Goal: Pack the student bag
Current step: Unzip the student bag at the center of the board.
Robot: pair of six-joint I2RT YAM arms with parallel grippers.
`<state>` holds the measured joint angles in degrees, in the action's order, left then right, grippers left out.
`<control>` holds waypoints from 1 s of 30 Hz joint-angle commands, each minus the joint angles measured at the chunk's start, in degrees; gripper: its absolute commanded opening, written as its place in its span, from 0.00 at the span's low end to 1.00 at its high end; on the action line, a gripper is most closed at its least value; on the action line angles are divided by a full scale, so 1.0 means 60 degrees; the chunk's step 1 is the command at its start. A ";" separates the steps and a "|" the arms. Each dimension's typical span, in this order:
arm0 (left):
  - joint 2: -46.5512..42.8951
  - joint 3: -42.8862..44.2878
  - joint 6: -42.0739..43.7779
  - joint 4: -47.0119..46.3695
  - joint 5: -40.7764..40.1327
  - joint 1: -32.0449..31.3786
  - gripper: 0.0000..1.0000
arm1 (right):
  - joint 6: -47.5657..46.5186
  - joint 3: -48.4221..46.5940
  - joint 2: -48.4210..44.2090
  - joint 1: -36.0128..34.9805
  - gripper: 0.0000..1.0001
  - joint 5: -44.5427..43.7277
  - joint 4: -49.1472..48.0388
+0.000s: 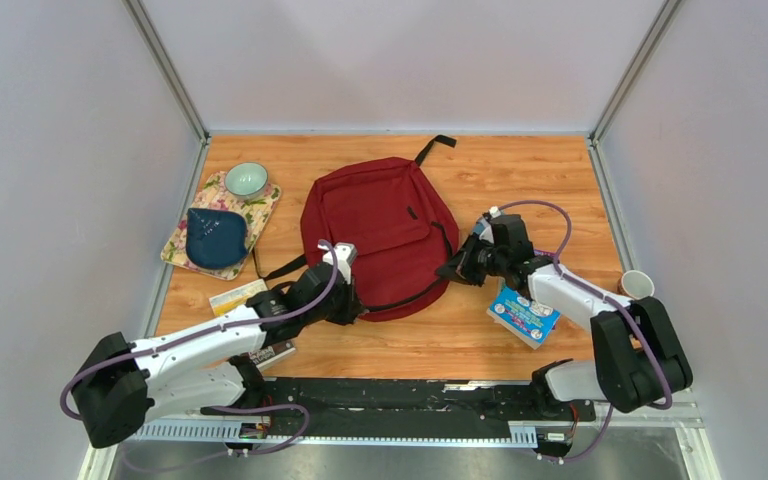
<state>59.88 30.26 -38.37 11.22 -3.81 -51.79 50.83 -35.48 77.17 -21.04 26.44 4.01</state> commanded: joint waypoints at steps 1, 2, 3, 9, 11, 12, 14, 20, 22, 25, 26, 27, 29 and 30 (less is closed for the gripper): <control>-0.0589 -0.0369 0.0156 0.1222 -0.1400 -0.0055 0.00 | -0.0926 -0.0443 -0.0059 0.0722 0.00 0.0528 0.0049; -0.0677 -0.0414 0.0097 0.1090 -0.1371 -0.0040 0.00 | -0.1014 -0.0472 0.0043 0.0781 0.02 0.0777 0.0035; -0.0663 -0.0458 0.0067 0.0958 -0.1212 -0.0055 0.00 | -0.1160 -0.0603 0.0146 0.0782 0.15 0.1447 0.0064; -0.0005 -0.0386 -0.0299 -0.0463 -0.0070 -0.0040 0.00 | -0.0679 0.0212 -0.0348 0.0738 0.69 0.1985 0.0340; 0.0258 -0.0239 -0.0343 -0.0829 0.0151 -0.0055 0.00 | -0.0649 0.0551 -0.1355 0.0709 0.77 0.1485 0.0692; 0.0347 -0.0195 -0.0358 -0.0932 0.0341 -0.0040 0.00 | -0.0649 0.0712 -0.1666 0.0723 0.78 0.0830 0.1201; 0.0552 -0.0034 -0.0358 -0.1167 0.0518 -0.0055 0.00 | -0.0416 0.1239 -0.2514 0.0679 0.80 0.0546 0.1397; 0.1108 0.0449 -0.0358 -0.1753 0.1265 -0.0040 0.00 | 0.1470 0.2134 -0.3895 -0.0590 0.80 0.0020 0.0988; 0.1255 0.0624 -0.0402 -0.1986 0.1528 -0.0055 0.00 | 0.2087 0.2251 -0.4115 -0.1047 0.80 -0.0610 0.0622; 0.1577 0.0786 -0.0504 -0.2411 0.1851 -0.0099 0.00 | 0.2938 0.2340 -0.4043 -0.1896 0.80 -0.1313 -0.0125; 0.1636 0.0830 -0.0533 -0.2456 0.1895 -0.0113 0.00 | 0.3215 0.2296 -0.3970 -0.1972 0.80 -0.1475 -0.0242; 0.1695 0.0889 -0.0563 -0.2558 0.1939 -0.0171 0.00 | 0.3378 0.2296 -0.3882 -0.2016 0.80 -0.1708 -0.0374; 0.1797 0.0918 -0.0592 -0.2646 0.1969 -0.0245 0.00 | 0.3613 0.2354 -0.3838 -0.2235 0.80 -0.2017 -0.0580; 0.1841 0.0918 -0.0636 -0.2734 0.2027 -0.0260 0.00 | 0.3918 0.2442 -0.3823 -0.2323 0.79 -0.2381 -0.0929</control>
<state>70.02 33.39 -40.86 -0.30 5.48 -52.27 66.52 -21.41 53.87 -33.26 20.32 6.07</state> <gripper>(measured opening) 0.008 0.800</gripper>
